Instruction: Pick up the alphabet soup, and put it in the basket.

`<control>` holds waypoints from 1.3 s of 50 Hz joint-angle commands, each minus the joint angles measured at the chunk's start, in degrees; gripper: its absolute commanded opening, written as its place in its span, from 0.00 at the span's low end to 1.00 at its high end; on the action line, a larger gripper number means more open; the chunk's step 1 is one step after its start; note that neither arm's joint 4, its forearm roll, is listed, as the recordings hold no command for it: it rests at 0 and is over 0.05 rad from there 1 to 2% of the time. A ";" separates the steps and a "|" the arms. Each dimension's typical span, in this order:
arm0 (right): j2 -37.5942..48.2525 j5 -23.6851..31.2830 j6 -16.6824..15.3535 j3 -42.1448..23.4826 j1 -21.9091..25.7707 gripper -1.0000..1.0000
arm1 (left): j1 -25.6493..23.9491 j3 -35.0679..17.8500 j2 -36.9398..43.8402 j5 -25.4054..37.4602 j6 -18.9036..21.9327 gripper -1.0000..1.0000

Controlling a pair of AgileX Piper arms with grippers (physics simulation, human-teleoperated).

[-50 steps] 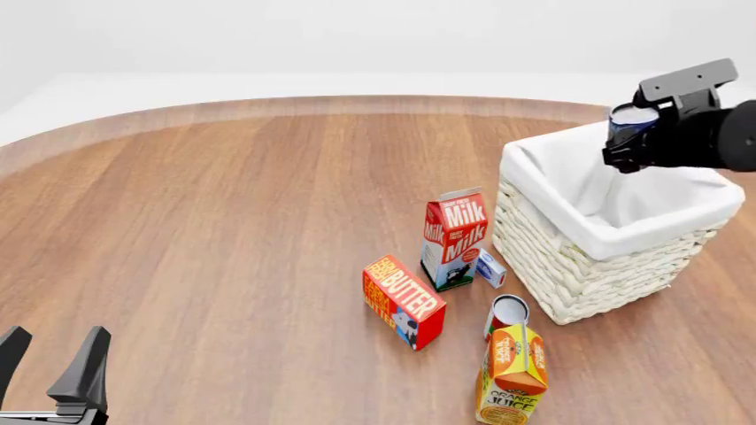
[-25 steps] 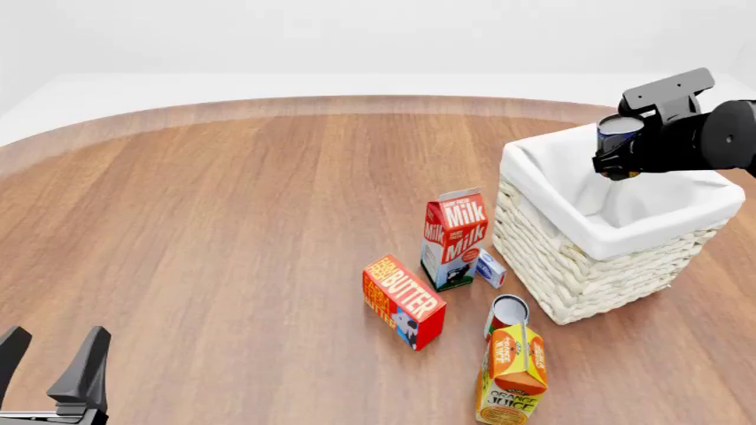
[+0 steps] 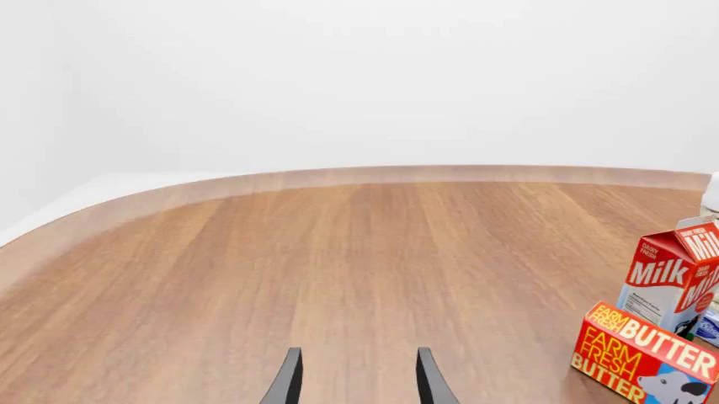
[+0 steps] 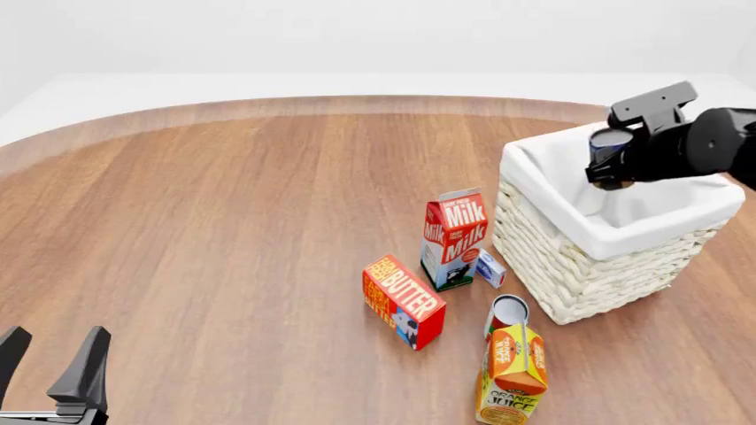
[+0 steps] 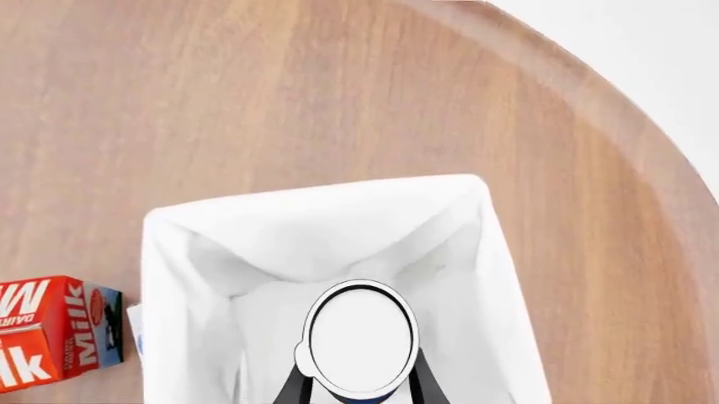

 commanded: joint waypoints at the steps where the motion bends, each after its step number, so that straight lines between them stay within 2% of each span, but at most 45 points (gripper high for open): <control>1: 0.66 -0.35 0.97 -0.30 -0.12 0.00 | 0.00 0.00 0.00 0.00 0.00 1.00; 23: 3.56 -1.31 -0.32 0.28 -1.54 0.00 | 0.00 0.00 0.00 0.00 0.00 1.00; 41: 4.39 -1.98 0.64 1.70 -0.59 0.00 | 0.00 0.00 0.00 0.00 0.00 1.00; 65: 5.07 -1.85 0.34 2.64 -0.85 0.00 | 0.00 0.00 0.00 0.00 0.00 1.00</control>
